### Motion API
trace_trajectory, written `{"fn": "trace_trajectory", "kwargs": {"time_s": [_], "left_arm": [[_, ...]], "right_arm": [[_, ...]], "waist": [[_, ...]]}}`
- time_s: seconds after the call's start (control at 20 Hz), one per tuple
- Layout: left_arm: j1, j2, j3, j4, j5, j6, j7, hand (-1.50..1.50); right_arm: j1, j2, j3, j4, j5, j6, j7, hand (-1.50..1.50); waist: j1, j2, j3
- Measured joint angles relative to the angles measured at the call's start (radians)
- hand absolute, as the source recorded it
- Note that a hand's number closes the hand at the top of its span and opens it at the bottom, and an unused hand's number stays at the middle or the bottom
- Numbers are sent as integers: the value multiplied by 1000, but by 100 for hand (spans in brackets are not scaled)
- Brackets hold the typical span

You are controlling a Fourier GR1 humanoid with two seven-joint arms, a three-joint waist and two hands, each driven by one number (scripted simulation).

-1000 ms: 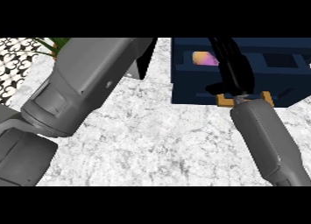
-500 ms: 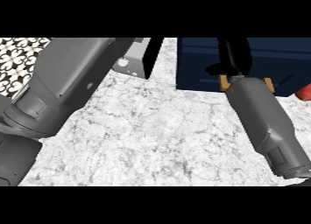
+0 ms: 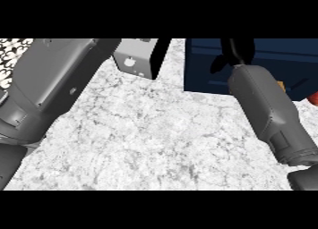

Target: Pick up the can, place it into the drawer and close the drawer

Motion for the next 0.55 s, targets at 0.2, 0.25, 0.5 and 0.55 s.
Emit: {"fn": "trace_trajectory", "kwargs": {"time_s": [0.2,0.25,0.5,0.55], "left_arm": [[60,23,-8,-67,-3,-13,4,-150],[70,28,-11,-86,-5,-12,10,-150],[113,69,-5,-147,-1,-25,31,-150],[126,73,-6,-161,-1,-24,33,-150]], "right_arm": [[-31,-10,-23,43,-17,10,-35,-150],[-35,-10,-30,51,-23,11,-43,-150],[-54,-4,-76,68,-79,38,-142,-150],[-61,-6,-83,75,-84,46,-152,-150]], "waist": [[8,5,2],[10,4,3],[1,13,7],[1,15,8]]}}
